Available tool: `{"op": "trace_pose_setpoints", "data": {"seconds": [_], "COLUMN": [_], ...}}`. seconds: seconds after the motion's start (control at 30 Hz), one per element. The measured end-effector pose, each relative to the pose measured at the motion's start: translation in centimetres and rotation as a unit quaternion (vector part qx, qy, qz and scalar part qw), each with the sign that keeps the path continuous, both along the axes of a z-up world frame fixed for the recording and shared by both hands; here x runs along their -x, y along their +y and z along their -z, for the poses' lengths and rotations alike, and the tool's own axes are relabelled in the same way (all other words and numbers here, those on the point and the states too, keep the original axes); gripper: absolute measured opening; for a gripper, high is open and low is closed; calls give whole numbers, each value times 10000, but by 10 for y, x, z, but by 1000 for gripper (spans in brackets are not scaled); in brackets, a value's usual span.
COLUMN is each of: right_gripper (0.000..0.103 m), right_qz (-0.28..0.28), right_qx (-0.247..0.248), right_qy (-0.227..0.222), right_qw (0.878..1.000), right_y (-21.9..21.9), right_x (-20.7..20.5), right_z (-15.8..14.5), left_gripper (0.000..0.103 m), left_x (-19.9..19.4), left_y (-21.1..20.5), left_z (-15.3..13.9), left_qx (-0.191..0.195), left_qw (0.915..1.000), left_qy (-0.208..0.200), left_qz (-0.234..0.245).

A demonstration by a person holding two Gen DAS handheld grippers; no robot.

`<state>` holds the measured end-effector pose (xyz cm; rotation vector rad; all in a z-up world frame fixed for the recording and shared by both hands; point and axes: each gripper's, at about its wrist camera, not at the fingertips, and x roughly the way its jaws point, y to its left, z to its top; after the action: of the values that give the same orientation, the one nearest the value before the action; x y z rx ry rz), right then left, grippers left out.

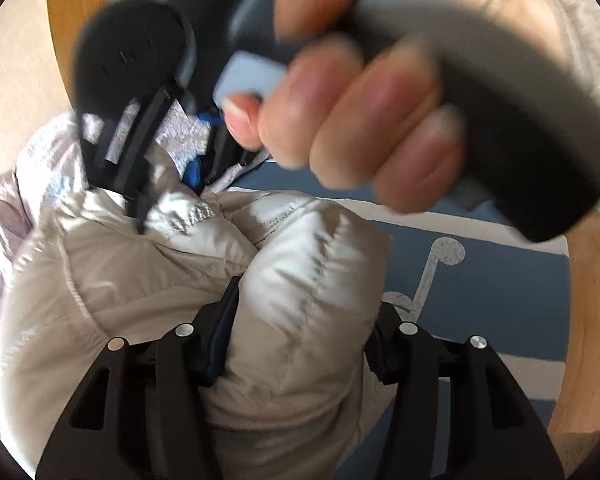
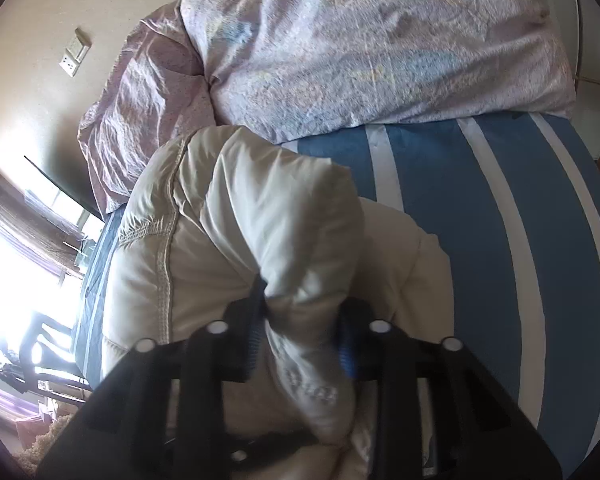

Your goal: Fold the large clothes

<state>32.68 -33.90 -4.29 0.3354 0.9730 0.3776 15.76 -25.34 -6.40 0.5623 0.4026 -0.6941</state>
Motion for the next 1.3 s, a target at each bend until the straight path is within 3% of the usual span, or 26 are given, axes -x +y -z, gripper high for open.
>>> {"op": "trace_pose_setpoints", "data": {"seconds": [0.23, 0.33, 0.4, 0.57, 0.73, 0.97, 1.13, 1.3], "right_gripper": [20, 20, 20, 20, 21, 24, 25, 26], "right_qz": [139, 150, 171, 259, 335, 448, 451, 473], "right_qx": [301, 621, 855, 1128, 1155, 1151, 1171, 1241], "right_qy": [-205, -403, -545, -760, -841, -908, -977, -1073], "right_qw": [9992, 9971, 9947, 9904, 9892, 9882, 9873, 9853], "right_y": [0, 6, 11, 16, 16, 13, 13, 15], "right_x": [1, 5, 8, 13, 15, 17, 17, 17], "right_z": [5, 4, 5, 8, 7, 11, 15, 20], "left_gripper": [55, 63, 67, 69, 69, 69, 69, 69], "left_x": [40, 31, 8, -59, -105, -135, -145, -144], "left_y": [68, 115, 148, 191, 201, 178, 159, 143], "left_z": [-48, -81, -104, -117, -111, -88, -68, -51], "left_qx": [304, 818, 1236, 1599, 1964, 1839, 1454, 1027], "left_qw": [9992, 9966, 9912, 9766, 9635, 9602, 9635, 9680], "left_qy": [-188, 58, 227, 406, 784, 1055, 1270, 1142], "left_qz": [197, -47, -407, -1382, -1640, -1817, -1853, -1983]}}
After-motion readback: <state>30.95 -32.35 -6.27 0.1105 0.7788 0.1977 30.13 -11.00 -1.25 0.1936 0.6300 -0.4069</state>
